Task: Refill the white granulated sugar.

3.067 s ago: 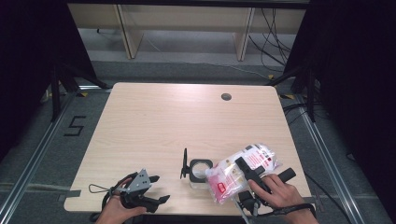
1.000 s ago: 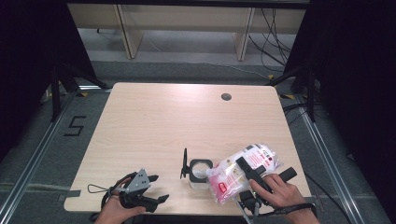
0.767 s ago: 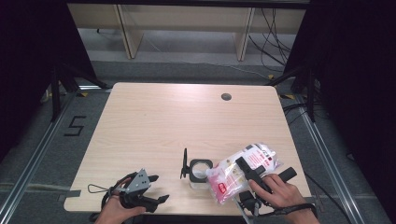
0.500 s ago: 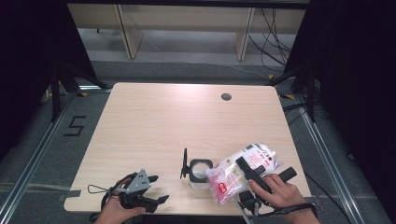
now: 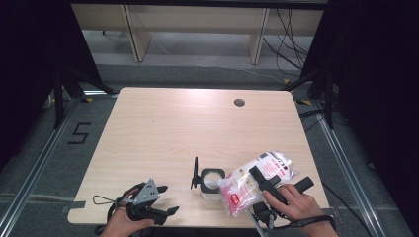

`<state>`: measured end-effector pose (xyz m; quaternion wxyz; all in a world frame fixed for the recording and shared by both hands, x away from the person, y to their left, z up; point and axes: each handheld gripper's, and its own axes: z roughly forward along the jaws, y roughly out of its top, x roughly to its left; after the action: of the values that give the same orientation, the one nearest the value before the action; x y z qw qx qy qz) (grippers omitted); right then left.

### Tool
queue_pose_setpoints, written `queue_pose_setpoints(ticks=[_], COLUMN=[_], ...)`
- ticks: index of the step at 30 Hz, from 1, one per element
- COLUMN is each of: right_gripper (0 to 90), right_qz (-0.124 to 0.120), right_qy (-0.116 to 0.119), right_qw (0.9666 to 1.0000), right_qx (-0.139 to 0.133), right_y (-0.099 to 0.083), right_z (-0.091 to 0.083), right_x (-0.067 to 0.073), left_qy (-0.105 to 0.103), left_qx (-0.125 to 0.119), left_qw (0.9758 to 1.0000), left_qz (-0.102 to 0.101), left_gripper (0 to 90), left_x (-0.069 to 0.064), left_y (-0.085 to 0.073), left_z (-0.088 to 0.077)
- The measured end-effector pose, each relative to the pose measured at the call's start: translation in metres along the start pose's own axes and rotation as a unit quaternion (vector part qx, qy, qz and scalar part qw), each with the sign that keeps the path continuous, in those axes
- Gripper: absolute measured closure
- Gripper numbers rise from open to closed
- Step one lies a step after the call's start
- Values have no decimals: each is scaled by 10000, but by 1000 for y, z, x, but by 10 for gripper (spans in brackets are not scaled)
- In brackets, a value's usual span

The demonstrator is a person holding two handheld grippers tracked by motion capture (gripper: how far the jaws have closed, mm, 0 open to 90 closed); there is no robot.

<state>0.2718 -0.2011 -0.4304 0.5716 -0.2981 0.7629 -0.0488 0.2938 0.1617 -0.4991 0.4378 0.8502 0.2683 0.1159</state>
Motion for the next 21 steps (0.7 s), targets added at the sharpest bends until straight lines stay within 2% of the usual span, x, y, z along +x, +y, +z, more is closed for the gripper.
queue_pose_setpoints(ticks=[1, 7, 10, 11, 13, 14, 15, 17, 19, 21], right_gripper=[536, 537, 538, 538, 538, 538, 539, 539, 539, 539], right_qz=[-82, -83, -52, -12, -15, 61, 70, -36, 20, 15], right_qy=[17, 13, 22, 37, 18, 16, 6, -11, 13, 3], right_qw=[10000, 10000, 10000, 10000, 10000, 10000, 10000, 9999, 10000, 10000], right_qx=[14, 11, 35, 32, 9, -17, -33, -120, -60, -90], right_y=[0, -1, -1, -1, -2, -1, -1, -1, -1, -2], right_z=[0, -1, -1, 0, -1, -1, 0, 1, 1, 1], right_x=[-1, -2, -1, -1, -1, 0, 0, -2, -1, -1], left_qy=[-14, -26, -5, -4, 15, -13, -53, -30, 0, 2], left_qx=[-56, -44, 5, -53, -38, -88, -50, -76, -3, -14], left_qw=[10000, 10000, 10000, 10000, 10000, 10000, 10000, 9999, 10000, 10000], left_qz=[-28, -23, 35, -50, -23, -40, 28, -68, 13, -15], left_gripper=[227, 227, 227, 228, 227, 227, 227, 227, 227, 228], left_x=[0, 0, -1, -1, -1, -1, -1, -2, -1, -1], left_y=[-1, 0, 0, -1, 0, 0, 1, 0, 0, 0], left_z=[1, 1, 0, 1, 0, 0, 0, 1, 0, 0])
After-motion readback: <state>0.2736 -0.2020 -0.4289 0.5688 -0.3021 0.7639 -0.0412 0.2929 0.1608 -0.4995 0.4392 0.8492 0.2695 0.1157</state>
